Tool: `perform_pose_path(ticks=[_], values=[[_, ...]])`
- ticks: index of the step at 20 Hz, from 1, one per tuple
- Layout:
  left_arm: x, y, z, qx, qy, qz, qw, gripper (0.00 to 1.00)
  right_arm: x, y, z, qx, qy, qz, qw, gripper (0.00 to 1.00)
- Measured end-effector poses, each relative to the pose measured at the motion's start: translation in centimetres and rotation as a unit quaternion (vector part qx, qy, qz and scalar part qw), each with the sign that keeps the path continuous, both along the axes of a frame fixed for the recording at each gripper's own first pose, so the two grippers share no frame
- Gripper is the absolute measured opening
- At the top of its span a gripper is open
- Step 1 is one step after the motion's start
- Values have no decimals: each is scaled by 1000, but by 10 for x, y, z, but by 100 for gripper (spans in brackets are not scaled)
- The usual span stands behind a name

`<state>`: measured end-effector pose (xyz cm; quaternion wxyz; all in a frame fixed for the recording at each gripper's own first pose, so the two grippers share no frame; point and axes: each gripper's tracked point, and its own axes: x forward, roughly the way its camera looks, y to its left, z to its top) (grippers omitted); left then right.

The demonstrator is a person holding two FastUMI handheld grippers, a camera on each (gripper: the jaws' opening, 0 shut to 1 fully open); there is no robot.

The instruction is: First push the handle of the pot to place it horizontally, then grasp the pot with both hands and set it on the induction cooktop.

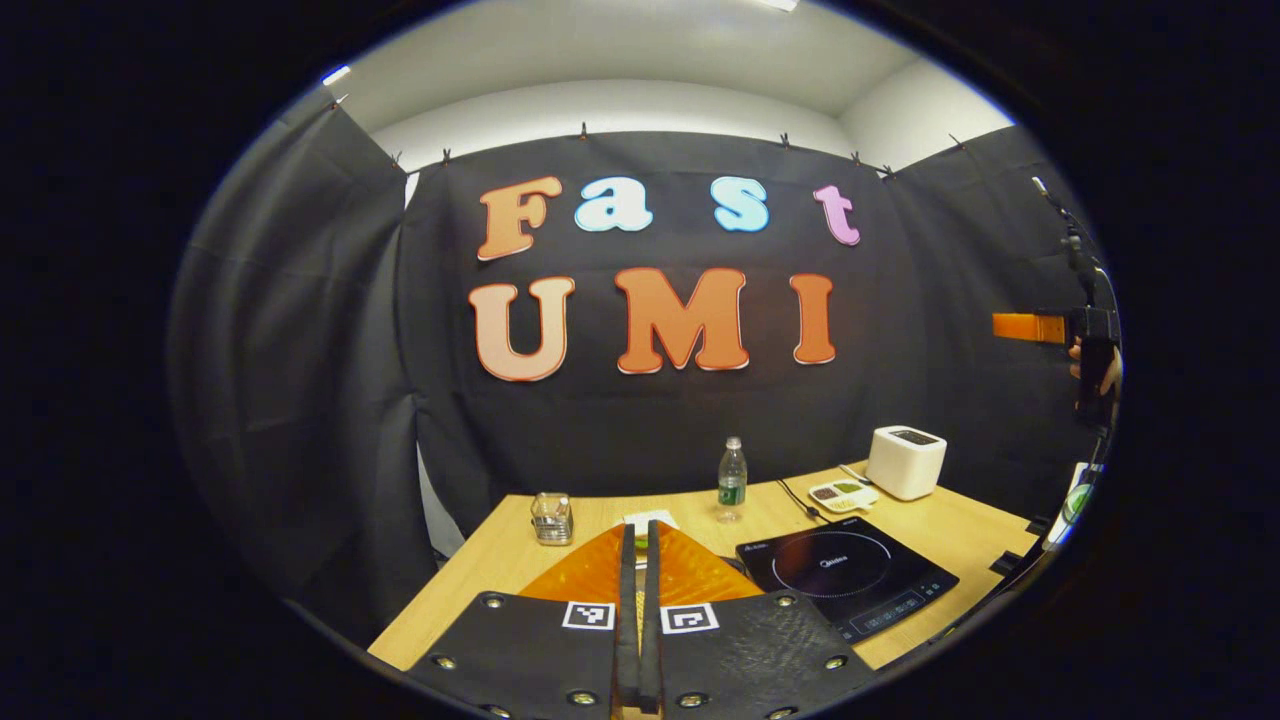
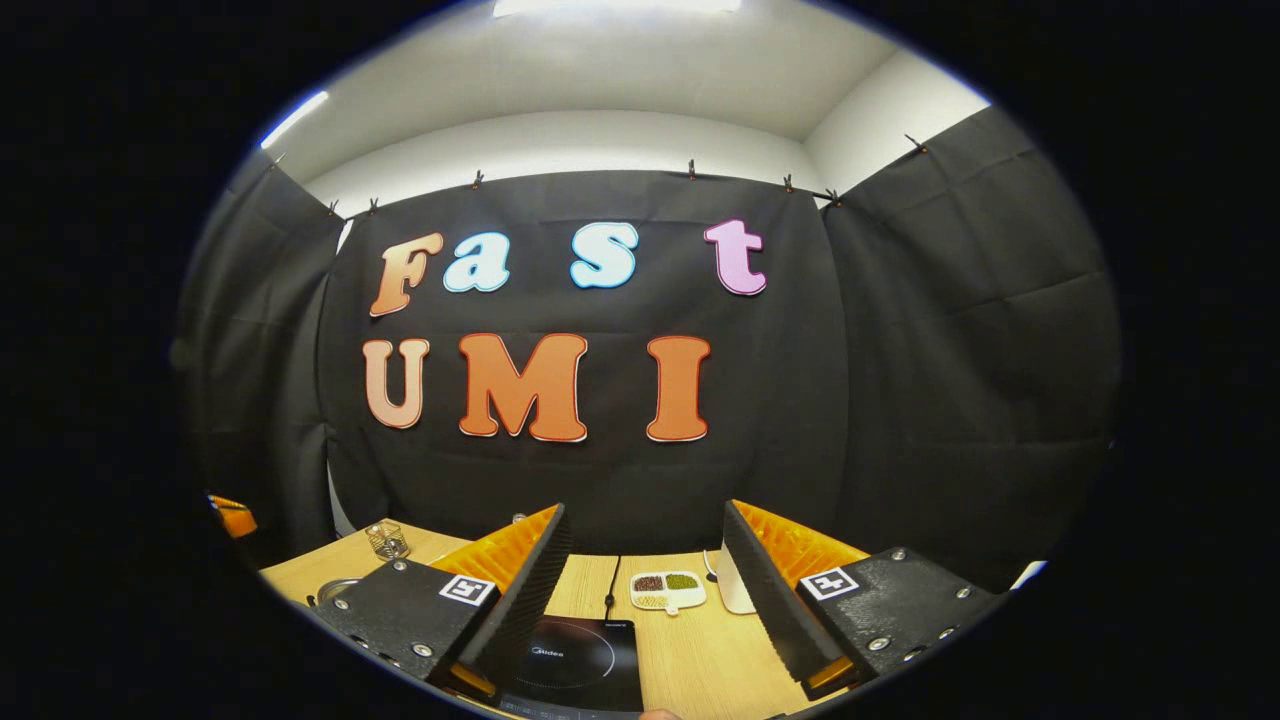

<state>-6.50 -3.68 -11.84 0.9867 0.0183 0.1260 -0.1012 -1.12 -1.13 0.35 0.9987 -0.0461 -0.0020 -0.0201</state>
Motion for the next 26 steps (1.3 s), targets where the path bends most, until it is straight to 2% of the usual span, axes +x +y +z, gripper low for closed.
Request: perform_pose_path(ticks=[6,12,13,14,15,16,17,26], values=[[-19,10,-55,-5,60,7,998,2,1,4,-2,-3,5,7,1000,95],[-37,29,-105,-9,104,32,994,2,3,5,-7,-4,10,6,1000,95],[-42,32,-116,-13,115,38,993,2,5,6,-10,-3,13,6,1000,95],[-47,34,-127,-20,127,41,991,2,6,6,-11,-2,16,6,1000,100],[-52,33,-139,-26,140,42,989,2,8,7,-13,-1,19,7,1000,95],[-58,33,-150,-25,151,43,987,2,4,6,-15,-1,22,7,1000,100],[-62,35,-160,-18,160,46,986,2,5,7,-16,-2,24,8,1000,95],[-89,55,-246,-32,258,77,963,2,21,25,-36,-15,42,16,999,95]])
